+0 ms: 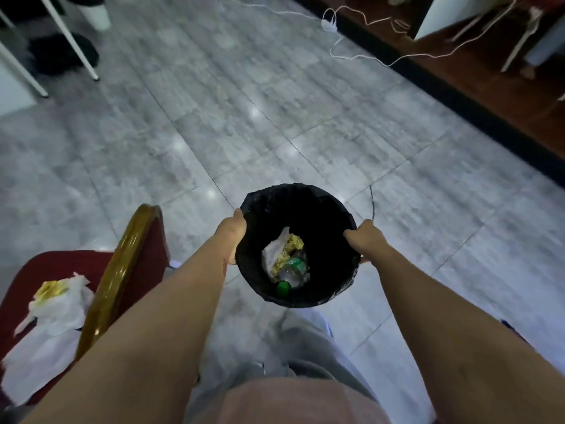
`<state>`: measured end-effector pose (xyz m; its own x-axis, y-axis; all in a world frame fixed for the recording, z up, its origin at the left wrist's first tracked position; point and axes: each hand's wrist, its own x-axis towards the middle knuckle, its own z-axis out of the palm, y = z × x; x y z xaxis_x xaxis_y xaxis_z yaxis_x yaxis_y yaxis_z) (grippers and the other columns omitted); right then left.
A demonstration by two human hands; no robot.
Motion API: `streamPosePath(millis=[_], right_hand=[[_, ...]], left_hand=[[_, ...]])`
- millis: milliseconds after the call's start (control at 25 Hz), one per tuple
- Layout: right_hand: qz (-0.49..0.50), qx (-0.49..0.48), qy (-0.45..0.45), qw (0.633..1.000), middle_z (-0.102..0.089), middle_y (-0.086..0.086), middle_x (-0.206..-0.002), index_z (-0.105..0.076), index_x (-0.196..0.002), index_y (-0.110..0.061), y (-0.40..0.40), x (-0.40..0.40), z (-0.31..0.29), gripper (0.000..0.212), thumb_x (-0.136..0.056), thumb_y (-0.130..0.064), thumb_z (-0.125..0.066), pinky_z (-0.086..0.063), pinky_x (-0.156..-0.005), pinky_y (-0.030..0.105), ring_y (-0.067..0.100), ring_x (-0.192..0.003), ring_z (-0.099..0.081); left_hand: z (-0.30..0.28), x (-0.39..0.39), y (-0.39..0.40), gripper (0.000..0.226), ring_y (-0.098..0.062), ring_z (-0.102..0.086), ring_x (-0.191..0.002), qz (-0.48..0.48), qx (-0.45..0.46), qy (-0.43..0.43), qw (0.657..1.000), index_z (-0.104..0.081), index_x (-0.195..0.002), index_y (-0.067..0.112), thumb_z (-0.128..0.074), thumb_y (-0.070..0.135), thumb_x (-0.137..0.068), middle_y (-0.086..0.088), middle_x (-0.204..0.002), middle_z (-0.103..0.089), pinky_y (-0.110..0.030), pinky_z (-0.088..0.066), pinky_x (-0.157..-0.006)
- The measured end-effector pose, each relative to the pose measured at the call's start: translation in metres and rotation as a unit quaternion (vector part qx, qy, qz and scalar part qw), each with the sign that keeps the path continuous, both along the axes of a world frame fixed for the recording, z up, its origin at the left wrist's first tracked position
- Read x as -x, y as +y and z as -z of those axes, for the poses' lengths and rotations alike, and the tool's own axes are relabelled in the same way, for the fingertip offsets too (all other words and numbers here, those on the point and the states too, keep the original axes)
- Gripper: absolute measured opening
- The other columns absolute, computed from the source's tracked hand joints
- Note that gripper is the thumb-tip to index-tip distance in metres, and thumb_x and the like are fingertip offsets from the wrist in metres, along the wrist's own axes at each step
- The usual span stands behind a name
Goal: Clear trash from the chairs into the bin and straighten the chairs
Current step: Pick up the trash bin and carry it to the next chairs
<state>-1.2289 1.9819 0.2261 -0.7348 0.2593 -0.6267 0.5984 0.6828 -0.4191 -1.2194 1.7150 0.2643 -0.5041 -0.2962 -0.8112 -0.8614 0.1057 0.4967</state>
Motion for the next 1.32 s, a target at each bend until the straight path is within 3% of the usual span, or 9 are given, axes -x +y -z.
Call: streamPosePath(millis=[200, 360, 520, 800, 1000, 1120, 1240, 1320], right_hand=[[-0.065, 0.014, 0.024, 0.998, -0.056, 0.021, -0.124, -0.03, -0.14, -0.002, -0.022, 0.123, -0.011, 0.063, -0.087, -0.029, -0.052, -0.055, -0.086, 0.047, 0.039, -0.107, -0.058], [-0.128, 0.007, 0.05, 0.991, -0.054, 0.022, -0.123, -0.025, -0.143, 0.002, -0.054, 0.21, -0.016, 0.061, -0.094, -0.025, -0.049, -0.041, -0.075, 0.036, 0.038, -0.109, -0.056], [-0.18, 0.011, 0.058, 0.982, -0.055, 0.022, -0.121, -0.027, -0.141, 0.002, -0.1, 0.283, -0.011, 0.058, -0.094, -0.025, -0.049, -0.04, -0.074, 0.036, 0.038, -0.106, -0.057], [-0.272, 0.003, 0.037, 0.962, -0.053, 0.021, -0.128, -0.026, -0.143, 0.0, -0.226, 0.406, -0.007, 0.061, -0.094, -0.027, -0.05, -0.041, -0.078, 0.035, 0.037, -0.111, -0.055], [-0.338, 0.008, 0.037, 0.94, -0.055, 0.019, -0.115, -0.031, -0.136, 0.002, -0.317, 0.476, -0.009, 0.055, -0.092, -0.026, -0.05, -0.043, -0.074, 0.036, 0.034, -0.099, -0.056], [-0.391, 0.017, 0.031, 0.92, -0.053, 0.014, -0.104, -0.033, -0.134, 0.001, -0.377, 0.514, -0.009, 0.053, -0.093, -0.026, -0.051, -0.041, -0.069, 0.035, 0.03, -0.091, -0.054], [-0.437, 0.025, 0.033, 0.899, -0.052, 0.014, -0.103, -0.035, -0.132, 0.002, -0.441, 0.552, -0.005, 0.051, -0.093, -0.026, -0.051, -0.041, -0.07, 0.035, 0.03, -0.09, -0.053], [-0.481, 0.033, 0.028, 0.876, -0.052, 0.013, -0.103, -0.035, -0.132, 0.001, -0.492, 0.575, -0.005, 0.052, -0.092, -0.027, -0.051, -0.043, -0.07, 0.036, 0.03, -0.09, -0.053]], left_hand=[[-0.003, 0.08, -0.016, 0.06, -0.024, -0.053, -0.073, -0.09, -0.008, 0.003, 0.996, -0.053, -0.131, 0.01, -0.022, 0.053, -0.102, -0.012, -0.105, -0.059, -0.033, -0.046, -0.056], [0.0, 0.134, -0.038, 0.06, -0.025, -0.056, -0.077, -0.153, -0.008, 0.024, 0.988, -0.053, -0.131, 0.011, -0.024, 0.054, -0.101, -0.013, -0.118, -0.061, -0.032, -0.049, -0.059], [0.009, 0.182, -0.077, 0.061, -0.024, -0.057, -0.076, -0.214, -0.019, 0.026, 0.976, -0.055, -0.129, 0.013, -0.023, 0.056, -0.101, -0.01, -0.103, -0.062, -0.034, -0.05, -0.06], [0.013, 0.263, -0.176, 0.063, -0.023, -0.054, -0.074, -0.291, -0.038, 0.022, 0.956, -0.052, -0.131, 0.011, -0.02, 0.056, -0.102, -0.007, -0.089, -0.058, -0.032, -0.044, -0.052], [0.009, 0.302, -0.249, 0.064, -0.023, -0.055, -0.075, -0.345, -0.021, 0.043, 0.937, -0.052, -0.132, 0.01, -0.021, 0.056, -0.101, -0.012, -0.11, -0.059, -0.033, -0.045, -0.056], [0.009, 0.319, -0.291, 0.063, -0.023, -0.055, -0.076, -0.381, -0.026, 0.049, 0.923, -0.053, -0.129, 0.01, -0.021, 0.056, -0.101, -0.012, -0.108, -0.06, -0.032, -0.046, -0.056], [0.01, 0.334, -0.33, 0.063, -0.024, -0.056, -0.079, -0.433, -0.026, 0.047, 0.9, -0.055, -0.125, 0.011, -0.02, 0.057, -0.101, -0.01, -0.099, -0.061, -0.036, -0.048, -0.064], [0.011, 0.342, -0.357, 0.064, -0.024, -0.057, -0.08, -0.479, -0.019, 0.041, 0.877, -0.054, -0.126, 0.011, -0.021, 0.059, -0.1, -0.01, -0.103, -0.061, -0.039, -0.049, -0.07]])
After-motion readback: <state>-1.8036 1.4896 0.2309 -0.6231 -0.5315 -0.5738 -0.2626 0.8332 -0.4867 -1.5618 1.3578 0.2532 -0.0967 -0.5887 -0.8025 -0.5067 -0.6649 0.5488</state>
